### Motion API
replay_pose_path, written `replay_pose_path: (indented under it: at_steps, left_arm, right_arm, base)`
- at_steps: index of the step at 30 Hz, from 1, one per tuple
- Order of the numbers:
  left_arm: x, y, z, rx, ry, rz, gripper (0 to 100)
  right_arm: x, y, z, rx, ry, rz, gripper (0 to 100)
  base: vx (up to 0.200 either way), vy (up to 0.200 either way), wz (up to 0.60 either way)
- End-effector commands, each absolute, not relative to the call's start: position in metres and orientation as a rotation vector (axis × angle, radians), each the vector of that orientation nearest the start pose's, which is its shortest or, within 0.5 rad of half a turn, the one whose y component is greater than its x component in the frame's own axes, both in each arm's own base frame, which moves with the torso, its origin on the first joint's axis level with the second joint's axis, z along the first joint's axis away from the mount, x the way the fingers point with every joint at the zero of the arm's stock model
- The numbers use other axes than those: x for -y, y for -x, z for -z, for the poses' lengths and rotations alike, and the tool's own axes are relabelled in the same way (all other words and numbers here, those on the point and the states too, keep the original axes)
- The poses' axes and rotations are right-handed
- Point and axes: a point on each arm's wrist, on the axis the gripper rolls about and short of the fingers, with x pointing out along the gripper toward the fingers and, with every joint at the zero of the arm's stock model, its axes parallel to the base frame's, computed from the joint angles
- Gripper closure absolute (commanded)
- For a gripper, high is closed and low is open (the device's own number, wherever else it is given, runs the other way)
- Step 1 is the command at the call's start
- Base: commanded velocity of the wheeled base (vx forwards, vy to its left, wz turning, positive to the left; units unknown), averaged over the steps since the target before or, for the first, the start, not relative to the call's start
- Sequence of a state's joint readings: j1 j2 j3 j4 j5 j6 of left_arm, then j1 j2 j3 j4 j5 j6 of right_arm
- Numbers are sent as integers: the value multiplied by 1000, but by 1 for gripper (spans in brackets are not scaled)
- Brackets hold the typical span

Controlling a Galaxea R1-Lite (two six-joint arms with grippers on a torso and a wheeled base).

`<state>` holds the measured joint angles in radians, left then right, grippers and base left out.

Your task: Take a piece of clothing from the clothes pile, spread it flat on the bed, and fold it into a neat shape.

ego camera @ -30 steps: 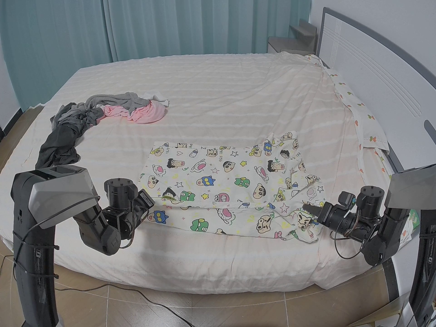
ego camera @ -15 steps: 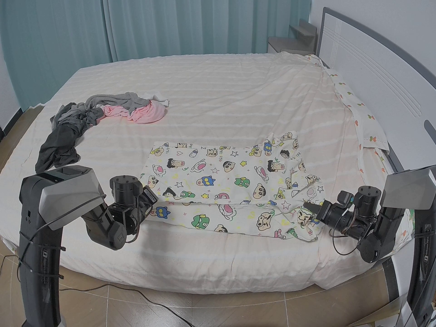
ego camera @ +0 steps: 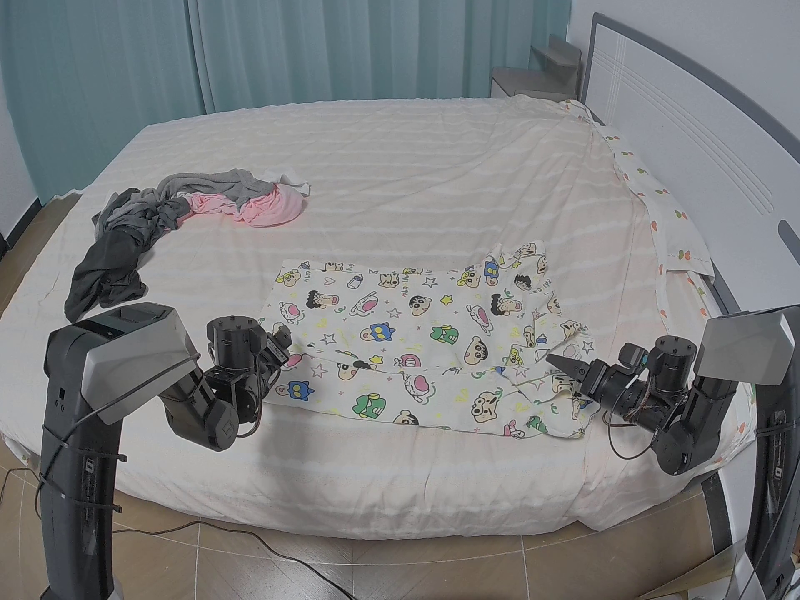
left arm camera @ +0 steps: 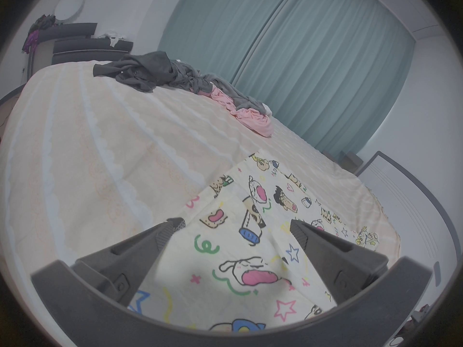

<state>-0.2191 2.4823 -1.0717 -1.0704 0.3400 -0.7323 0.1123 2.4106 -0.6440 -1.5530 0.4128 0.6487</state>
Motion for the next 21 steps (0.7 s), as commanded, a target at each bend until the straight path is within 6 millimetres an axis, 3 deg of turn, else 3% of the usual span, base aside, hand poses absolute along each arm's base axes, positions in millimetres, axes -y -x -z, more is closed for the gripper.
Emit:
replay_pose_path:
  at_steps: [1,14,18,19,21]
  left_arm:
    - [87,-429,7,-245,633,-244,0]
    - [86,-435,-30,-135,623,-237,0]
    - [83,-438,-46,-85,634,-251,0]
    - [77,-436,-62,-56,650,-252,0]
    - [71,-430,-75,-39,659,-260,0]
  right_arm:
    - [-40,-359,-3,-334,-663,-421,0]
    - [-12,-342,-30,-293,-726,-347,0]
    - [-16,-328,-42,-308,-783,-350,0]
    - [-28,-315,-56,-320,-854,-381,0]
    - [-42,-302,-69,-336,-933,-411,0]
  base:
    - [0,0,0]
    - [0,0,0]
    - [0,0,0]
    - [0,0,0]
    - [0,0,0]
